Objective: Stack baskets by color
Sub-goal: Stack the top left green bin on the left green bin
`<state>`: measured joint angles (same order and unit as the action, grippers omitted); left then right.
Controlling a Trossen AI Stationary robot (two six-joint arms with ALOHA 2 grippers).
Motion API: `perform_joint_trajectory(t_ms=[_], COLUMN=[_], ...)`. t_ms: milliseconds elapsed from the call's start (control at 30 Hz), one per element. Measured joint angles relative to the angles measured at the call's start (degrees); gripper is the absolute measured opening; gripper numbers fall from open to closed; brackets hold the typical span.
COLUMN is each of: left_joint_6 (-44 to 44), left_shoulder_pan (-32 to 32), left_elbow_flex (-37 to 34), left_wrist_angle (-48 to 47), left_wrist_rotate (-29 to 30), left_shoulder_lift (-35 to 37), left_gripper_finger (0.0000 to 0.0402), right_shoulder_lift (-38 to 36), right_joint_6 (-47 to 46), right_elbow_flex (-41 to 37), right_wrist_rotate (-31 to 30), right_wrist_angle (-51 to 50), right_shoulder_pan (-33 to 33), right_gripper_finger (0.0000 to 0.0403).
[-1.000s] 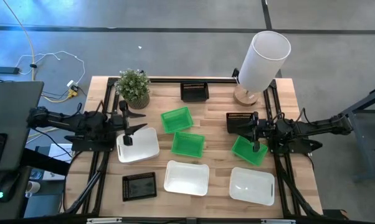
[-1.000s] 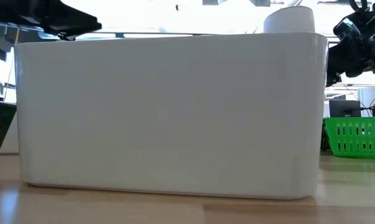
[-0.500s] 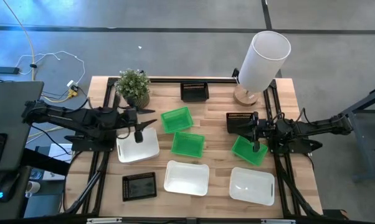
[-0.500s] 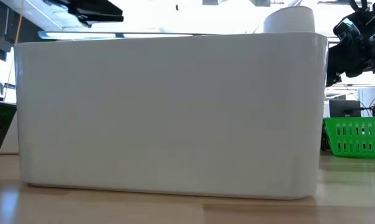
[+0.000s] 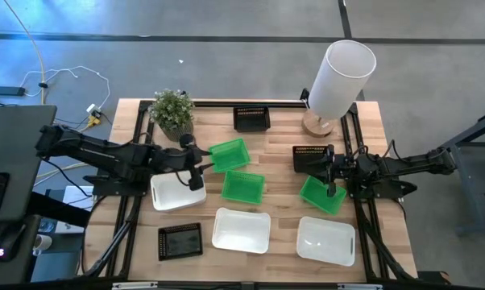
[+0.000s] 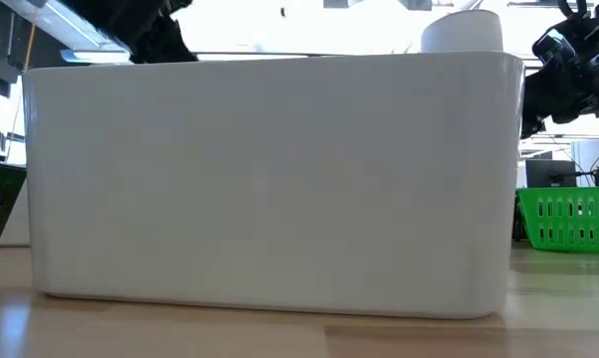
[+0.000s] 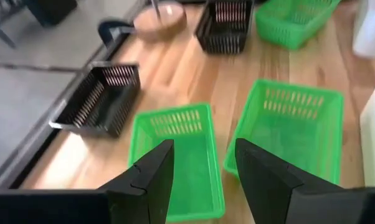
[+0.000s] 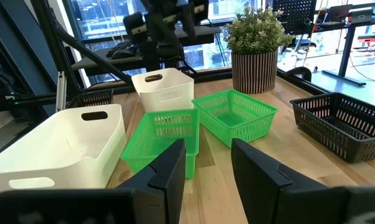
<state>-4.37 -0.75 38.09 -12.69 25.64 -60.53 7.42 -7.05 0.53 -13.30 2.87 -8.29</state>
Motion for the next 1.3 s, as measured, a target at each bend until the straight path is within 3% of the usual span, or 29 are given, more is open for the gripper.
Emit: perform_joint_trajectory(t_ms=[500,1300], left_joint_6=[-2.98,-3.35], left_shoulder_pan=[-0.04,0.02], left_elbow_flex=[0.02,0.03], left_wrist_angle=[2.71,6.94], left_wrist_rotate=[-0.06,1.38], left_shoulder_lift=[-14.15,-24.16], left_gripper_finger=[0.0156,0.0156], right_shoulder_lift=[0.01,0.0], right_joint_6=[0.02,0.02], right_elbow_flex=[0.0,-0.01], right_wrist_rotate=[0.0,0.0], right_wrist_angle=[-0.02,0.0], right_shoulder_pan=[0.02,0.01], right_gripper_finger=[0.0118,0.0118])
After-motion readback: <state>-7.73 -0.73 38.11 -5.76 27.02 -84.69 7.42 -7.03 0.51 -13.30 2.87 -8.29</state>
